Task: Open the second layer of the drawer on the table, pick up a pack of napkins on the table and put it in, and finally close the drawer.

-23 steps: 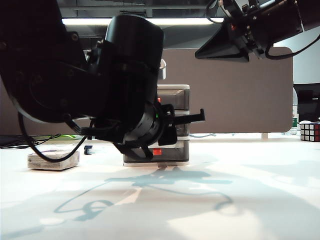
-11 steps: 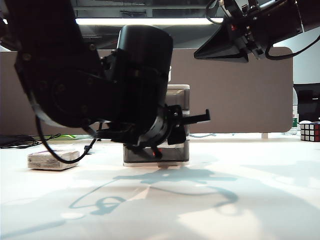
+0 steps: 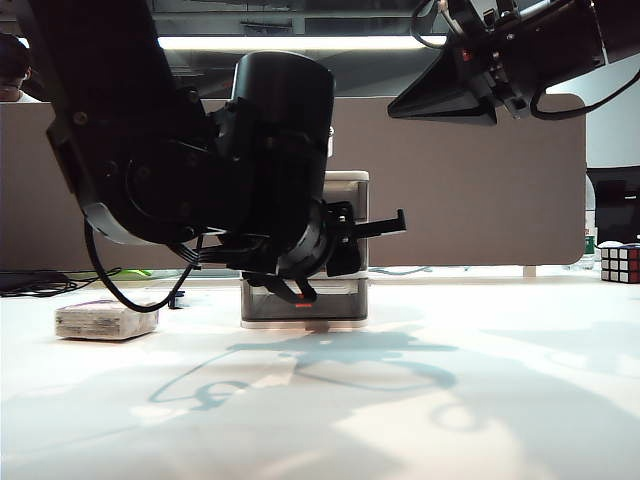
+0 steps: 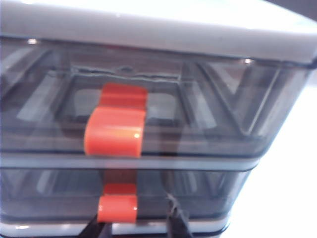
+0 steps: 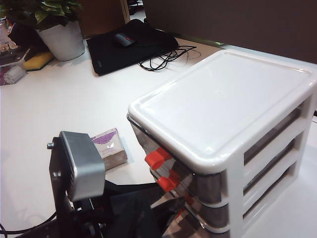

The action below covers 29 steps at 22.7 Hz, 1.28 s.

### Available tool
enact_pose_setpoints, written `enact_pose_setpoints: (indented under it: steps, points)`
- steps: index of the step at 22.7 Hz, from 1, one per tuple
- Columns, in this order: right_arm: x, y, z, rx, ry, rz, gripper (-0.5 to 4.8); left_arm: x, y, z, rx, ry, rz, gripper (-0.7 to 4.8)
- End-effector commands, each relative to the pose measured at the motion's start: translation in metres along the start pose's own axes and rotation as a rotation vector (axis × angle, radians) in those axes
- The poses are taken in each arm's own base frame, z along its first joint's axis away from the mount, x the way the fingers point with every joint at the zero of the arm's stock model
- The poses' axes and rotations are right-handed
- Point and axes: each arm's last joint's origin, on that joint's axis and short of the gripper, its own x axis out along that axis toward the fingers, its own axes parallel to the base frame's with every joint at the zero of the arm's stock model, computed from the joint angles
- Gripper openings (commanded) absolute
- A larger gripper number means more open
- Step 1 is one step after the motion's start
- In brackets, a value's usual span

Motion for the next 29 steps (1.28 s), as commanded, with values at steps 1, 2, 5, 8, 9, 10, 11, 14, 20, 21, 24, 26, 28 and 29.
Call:
enact_pose_setpoints:
  steps: [1,2,5,8,9,10,11,14,20,21,24,26,28,29]
  points:
    - [-0.0005,0.0006,0.0034,-0.018,-0.016,0.003,-0.04,0.0012,0.0000,0.0039,-0.010,-0.018,0.010,1.27]
    - [-0.0005,0.0006,0.0034,-0.018,-0.016,0.003,-0.04,0.0012,0.0001,0.0036,-0.008,-0.015,0.010,1.22]
    - [-0.0005,0.0005,0.0034,-0.019,-0.016,0.002,-0.05,0.0013,0.0003,0.0024,-0.003,-0.011,0.011,1.17]
    - [-0.0005,0.0005,0.0034,-0.019,-0.016,0.002,-0.05,0.0013,0.0004,0.0018,0.000,-0.007,0.012,0.90]
    - [-0.0004,0.0005,0.0033,-0.018,-0.016,0.002,-0.04,0.0013,0.0004,0.0018,0.000,-0.007,0.012,0.73]
    - [-0.0004,0.0006,0.0032,-0.018,-0.015,0.003,-0.04,0.0013,0.0004,0.0018,0.000,-0.007,0.012,0.53]
    - [-0.0004,0.0005,0.0032,-0.017,-0.014,0.002,-0.04,0.0013,0.0004,0.0018,0.000,-0.007,0.012,0.52]
    - [-0.0004,0.0005,0.0031,-0.017,-0.014,0.002,-0.05,0.0013,0.0004,0.0018,0.000,-0.008,0.013,0.52]
    - [-0.0003,0.0005,0.0020,-0.015,-0.004,0.002,-0.04,0.0013,0.0005,0.0018,-0.001,-0.008,0.015,0.52]
    - [-0.0002,0.0004,0.0016,-0.013,-0.002,0.002,-0.04,0.0013,0.0005,0.0018,-0.001,-0.008,0.016,0.51]
    - [-0.0002,0.0004,0.0011,-0.011,0.002,0.002,-0.05,0.0013,0.0005,0.0018,0.000,-0.008,0.016,0.02]
    - [-0.0002,0.0002,0.0010,-0.017,0.003,0.001,-0.05,0.0013,0.0006,0.0017,0.000,-0.007,0.017,-0.06]
    - [0.0006,-0.0003,0.0000,-0.015,0.006,-0.001,-0.05,0.0012,0.0011,0.0015,0.002,-0.010,0.035,-0.06]
    - [0.0015,-0.0010,-0.0011,-0.013,0.009,-0.001,-0.05,0.0010,0.0012,0.0015,0.002,-0.011,0.040,-0.06]
